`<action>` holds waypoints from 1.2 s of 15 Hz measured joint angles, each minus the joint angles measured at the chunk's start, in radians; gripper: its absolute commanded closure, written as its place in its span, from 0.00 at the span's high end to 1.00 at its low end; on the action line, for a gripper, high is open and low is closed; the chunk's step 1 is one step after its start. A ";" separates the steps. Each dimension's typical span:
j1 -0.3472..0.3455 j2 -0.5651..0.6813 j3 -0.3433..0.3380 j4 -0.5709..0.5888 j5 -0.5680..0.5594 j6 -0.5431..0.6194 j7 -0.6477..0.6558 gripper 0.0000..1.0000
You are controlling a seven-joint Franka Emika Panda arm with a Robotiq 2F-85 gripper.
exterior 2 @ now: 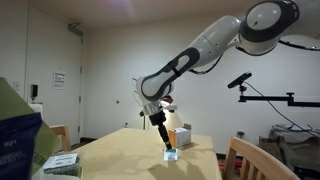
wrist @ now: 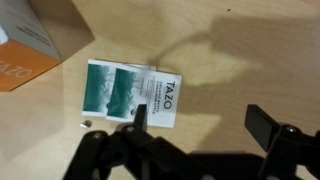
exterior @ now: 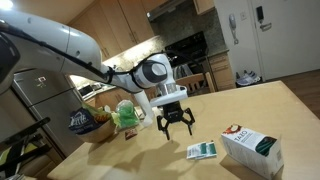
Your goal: Pick the object on the table and put it in the box
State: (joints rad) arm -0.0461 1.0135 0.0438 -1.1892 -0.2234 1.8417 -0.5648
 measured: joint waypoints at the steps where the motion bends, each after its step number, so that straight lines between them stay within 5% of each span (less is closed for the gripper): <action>1: -0.009 0.021 0.001 0.008 0.017 0.000 0.000 1.00; 18: -0.081 0.075 -0.001 0.079 0.068 0.019 0.005 1.00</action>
State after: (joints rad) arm -0.1274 1.0886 0.0431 -1.1102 -0.1549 1.8607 -0.5598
